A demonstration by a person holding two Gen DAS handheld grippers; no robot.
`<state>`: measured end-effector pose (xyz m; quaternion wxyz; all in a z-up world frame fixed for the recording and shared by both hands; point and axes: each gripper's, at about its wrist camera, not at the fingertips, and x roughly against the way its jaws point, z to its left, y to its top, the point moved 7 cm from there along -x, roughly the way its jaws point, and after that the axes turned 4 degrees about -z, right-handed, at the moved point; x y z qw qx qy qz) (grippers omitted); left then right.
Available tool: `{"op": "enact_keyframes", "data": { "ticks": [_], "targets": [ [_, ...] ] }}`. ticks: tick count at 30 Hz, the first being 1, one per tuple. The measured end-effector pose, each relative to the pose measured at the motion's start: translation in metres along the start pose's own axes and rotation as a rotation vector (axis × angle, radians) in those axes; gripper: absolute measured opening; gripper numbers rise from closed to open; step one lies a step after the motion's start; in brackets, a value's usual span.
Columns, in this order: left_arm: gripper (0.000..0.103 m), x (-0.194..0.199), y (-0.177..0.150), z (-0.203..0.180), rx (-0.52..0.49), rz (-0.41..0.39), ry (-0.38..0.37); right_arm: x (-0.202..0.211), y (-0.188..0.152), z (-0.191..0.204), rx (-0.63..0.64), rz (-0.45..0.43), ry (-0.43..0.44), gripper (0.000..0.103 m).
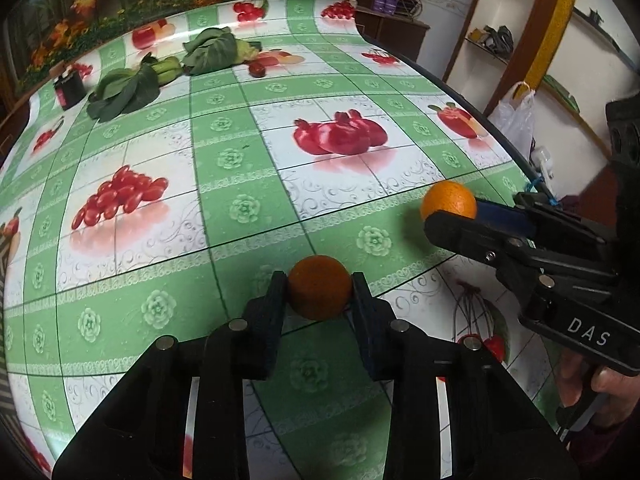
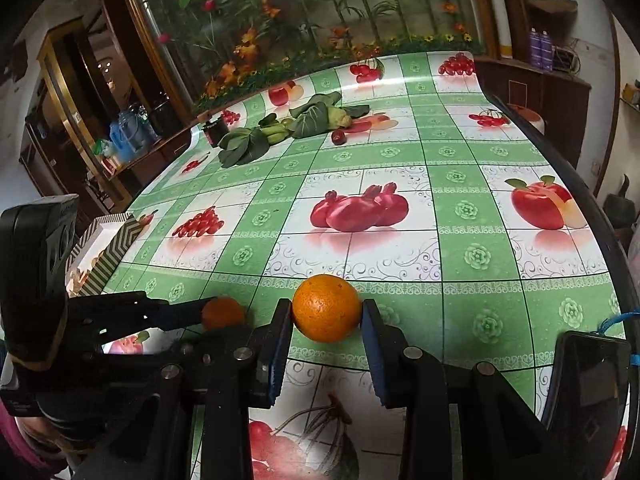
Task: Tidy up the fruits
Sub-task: 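Grasp an orange with the right tool while the left tool grasps a dark orange fruit, then carry both oranges over the white tray and open both tools to drop them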
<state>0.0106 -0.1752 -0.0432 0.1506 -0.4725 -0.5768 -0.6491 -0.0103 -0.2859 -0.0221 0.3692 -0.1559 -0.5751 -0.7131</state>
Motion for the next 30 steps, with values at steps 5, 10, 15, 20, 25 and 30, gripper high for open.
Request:
{"op": "enact_keyframes", "data": {
  "ticks": [5, 10, 15, 20, 25, 30],
  "targets": [
    [0.030, 0.016, -0.006, 0.013, 0.000, -0.026, 0.043, -0.002, -0.003, 0.013, 0.011, 0.009, 0.015, 0.034],
    [0.030, 0.039, -0.013, 0.037, 0.029, -0.056, 0.106, -0.010, -0.009, 0.036, 0.033, 0.029, 0.042, 0.034],
    [0.030, 0.056, -0.023, 0.063, 0.071, -0.077, 0.157, -0.018, -0.014, 0.069, 0.077, 0.046, 0.073, 0.034],
    [0.030, 0.074, -0.031, 0.088, 0.106, -0.099, 0.204, -0.025, -0.019, 0.104, 0.128, 0.066, 0.105, 0.034],
    [0.030, 0.099, -0.040, 0.114, 0.129, -0.128, 0.253, -0.032, -0.020, 0.140, 0.177, 0.077, 0.136, 0.034],
    [0.030, 0.124, -0.050, 0.141, 0.157, -0.155, 0.296, -0.037, -0.019, 0.175, 0.218, 0.083, 0.172, 0.034]
  ]
}}
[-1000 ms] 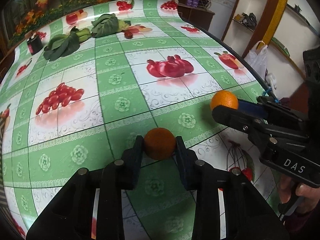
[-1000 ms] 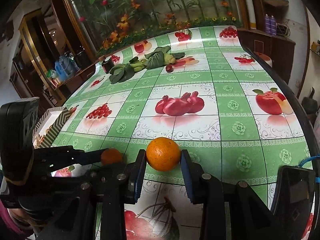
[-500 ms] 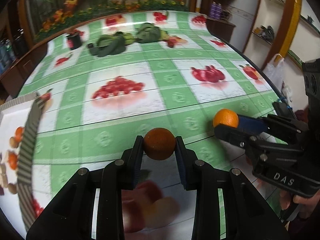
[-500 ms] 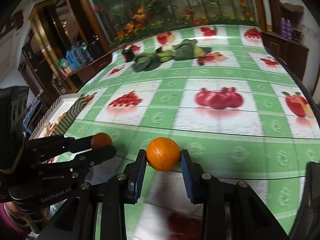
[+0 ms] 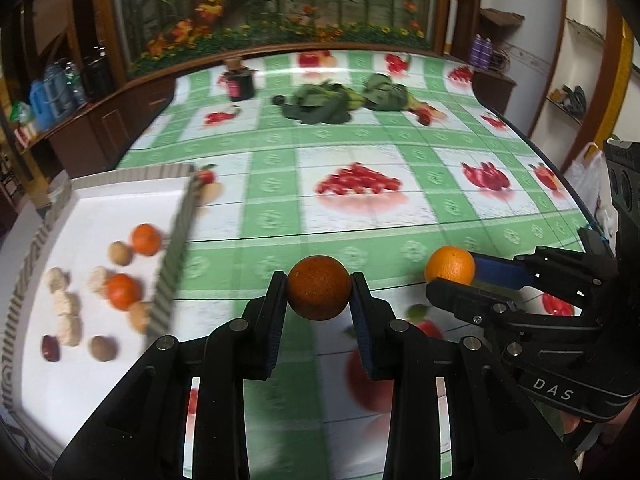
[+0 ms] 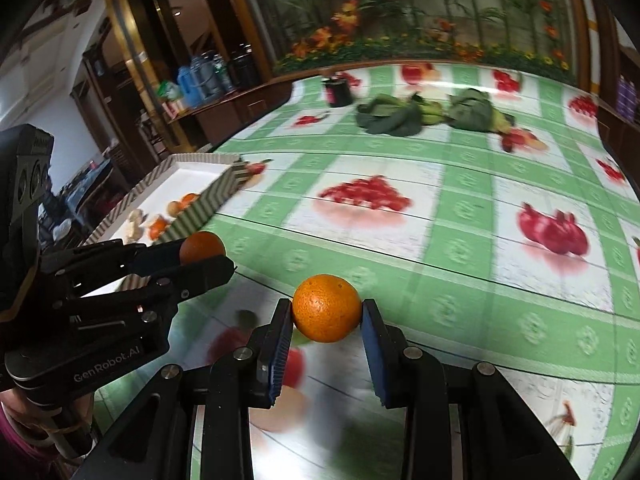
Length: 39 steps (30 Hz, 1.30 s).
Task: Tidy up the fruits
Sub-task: 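Carry both oranges over the white tray and open both tools to drop them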
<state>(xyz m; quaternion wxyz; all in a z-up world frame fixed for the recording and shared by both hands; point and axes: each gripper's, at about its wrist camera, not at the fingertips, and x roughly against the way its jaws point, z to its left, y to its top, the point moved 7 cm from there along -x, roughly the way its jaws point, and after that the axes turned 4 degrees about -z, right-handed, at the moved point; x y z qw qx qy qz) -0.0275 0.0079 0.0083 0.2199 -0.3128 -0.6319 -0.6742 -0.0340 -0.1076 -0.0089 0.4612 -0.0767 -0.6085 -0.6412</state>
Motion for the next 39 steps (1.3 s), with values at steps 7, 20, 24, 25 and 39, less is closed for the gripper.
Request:
{"op": "enact_keyframes", "data": {
  "ticks": [7, 20, 24, 25, 39],
  "targets": [
    [0.031, 0.018, -0.004, 0.047, 0.052, -0.023, 0.060, -0.016, 0.014, 0.050, 0.072, 0.008, 0.048, 0.034],
    [0.031, 0.042, -0.021, 0.117, 0.134, -0.036, 0.138, -0.042, 0.025, 0.125, 0.179, 0.032, 0.123, 0.034],
    [0.031, 0.047, -0.028, 0.133, 0.161, -0.032, 0.147, -0.049, 0.026, 0.143, 0.206, 0.041, 0.141, 0.034],
    [0.031, 0.047, -0.030, 0.136, 0.166, -0.030, 0.149, -0.051, 0.026, 0.148, 0.211, 0.044, 0.148, 0.034],
    [0.031, 0.056, -0.077, 0.195, 0.289, 0.060, 0.149, -0.083, 0.024, 0.198, 0.291, 0.102, 0.215, 0.033]
  ]
}}
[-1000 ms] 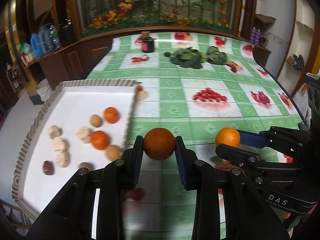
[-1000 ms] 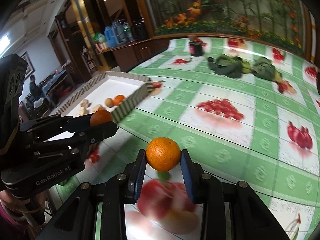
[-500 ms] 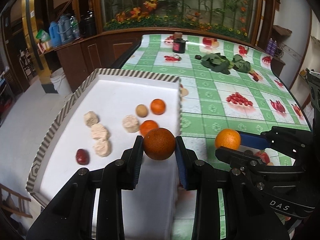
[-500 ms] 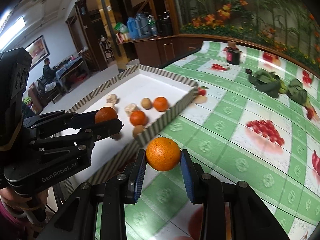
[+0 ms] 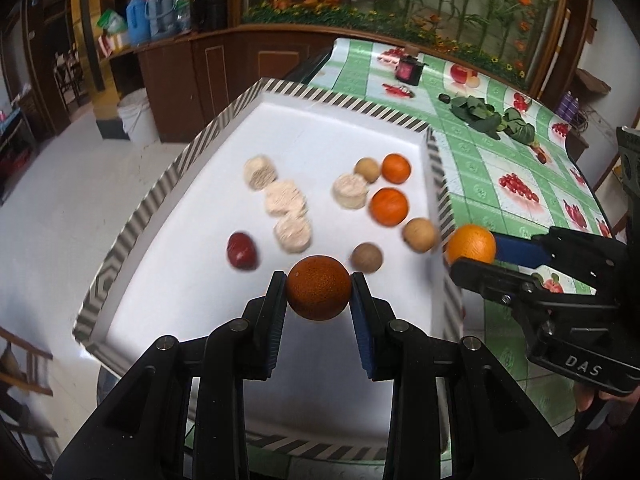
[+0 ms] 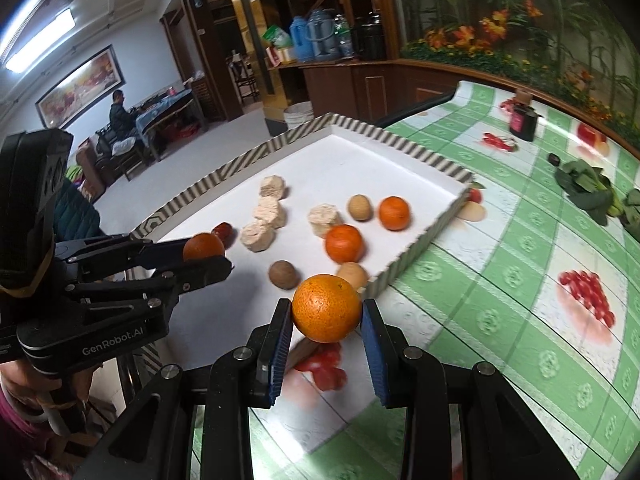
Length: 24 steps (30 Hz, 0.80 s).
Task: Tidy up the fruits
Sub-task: 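Carry both oranges over the white tray and open both tools to drop them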
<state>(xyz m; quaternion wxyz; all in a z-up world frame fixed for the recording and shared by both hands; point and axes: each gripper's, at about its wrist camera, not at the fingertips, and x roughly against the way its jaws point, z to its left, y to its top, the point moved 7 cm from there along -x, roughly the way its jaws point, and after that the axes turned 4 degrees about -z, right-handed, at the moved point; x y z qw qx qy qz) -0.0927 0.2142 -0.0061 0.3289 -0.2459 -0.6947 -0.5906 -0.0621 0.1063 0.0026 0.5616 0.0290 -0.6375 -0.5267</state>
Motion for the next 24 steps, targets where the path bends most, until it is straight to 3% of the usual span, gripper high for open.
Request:
{"op": "enact_keyframes", "data": {
  "ticks": [16, 24],
  "targets": [
    [0.031, -0.016, -0.006, 0.011, 0.007, 0.035, 0.016, -0.040, 0.002, 0.031, 0.137, 0.089, 0.007, 0.034],
    [0.031, -0.023, -0.008, 0.012, 0.013, 0.041, 0.031, -0.046, 0.000, 0.028, 0.129, 0.099, 0.017, 0.034]
  ]
}}
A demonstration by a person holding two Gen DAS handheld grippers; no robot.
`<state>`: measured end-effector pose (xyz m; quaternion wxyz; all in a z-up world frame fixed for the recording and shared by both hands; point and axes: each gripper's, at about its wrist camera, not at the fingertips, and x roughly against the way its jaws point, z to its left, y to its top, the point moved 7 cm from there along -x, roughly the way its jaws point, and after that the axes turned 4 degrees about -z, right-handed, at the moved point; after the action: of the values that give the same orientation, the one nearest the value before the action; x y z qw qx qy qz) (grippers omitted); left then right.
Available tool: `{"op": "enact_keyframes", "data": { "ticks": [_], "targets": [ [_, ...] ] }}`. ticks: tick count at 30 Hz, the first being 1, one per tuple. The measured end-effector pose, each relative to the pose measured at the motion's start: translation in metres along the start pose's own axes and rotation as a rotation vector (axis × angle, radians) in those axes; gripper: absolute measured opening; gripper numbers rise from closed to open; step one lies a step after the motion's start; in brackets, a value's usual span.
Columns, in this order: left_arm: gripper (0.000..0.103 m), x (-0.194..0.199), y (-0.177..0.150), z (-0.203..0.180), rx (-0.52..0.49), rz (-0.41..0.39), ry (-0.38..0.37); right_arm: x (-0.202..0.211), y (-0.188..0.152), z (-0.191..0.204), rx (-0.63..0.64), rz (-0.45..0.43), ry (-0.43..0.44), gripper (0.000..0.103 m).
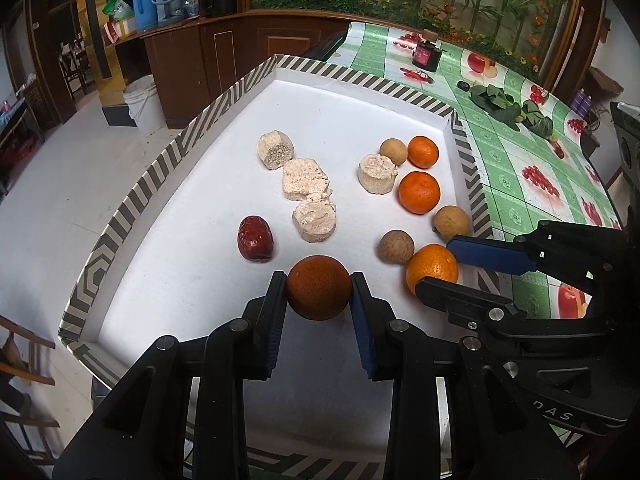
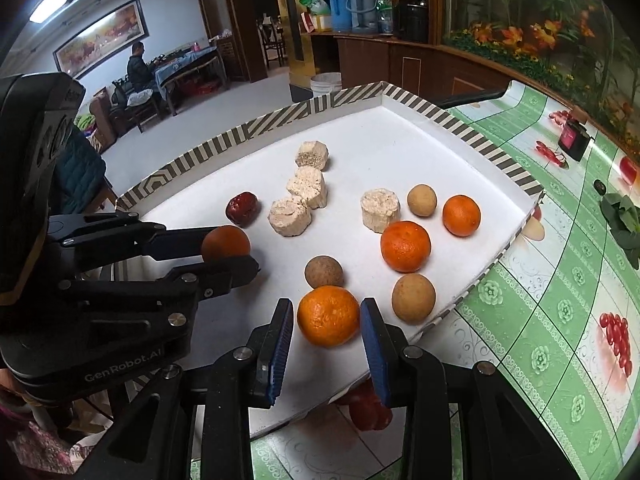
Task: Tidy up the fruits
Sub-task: 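Carry both oranges over the white tray and open both tools to drop them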
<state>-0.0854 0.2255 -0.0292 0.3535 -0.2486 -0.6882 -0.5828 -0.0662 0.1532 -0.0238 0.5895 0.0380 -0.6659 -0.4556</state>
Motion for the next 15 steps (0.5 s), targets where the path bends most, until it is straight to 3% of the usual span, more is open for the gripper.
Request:
{"op": "enact_keyframes", "data": {
  "ticks": [8, 15],
  "targets": [
    [0.031, -0.001, -0.002, -0.001, -0.010, -0.016, 0.027, 0.004, -0.001, -0.001, -0.026, -0.020, 0.018, 0.034],
    [0.043, 0.009, 0.000, -0.005, -0.013, -0.061, 0.039, 0.018, -0.003, 0.002, -0.032, -0.063, 0.014, 0.033]
  ]
}}
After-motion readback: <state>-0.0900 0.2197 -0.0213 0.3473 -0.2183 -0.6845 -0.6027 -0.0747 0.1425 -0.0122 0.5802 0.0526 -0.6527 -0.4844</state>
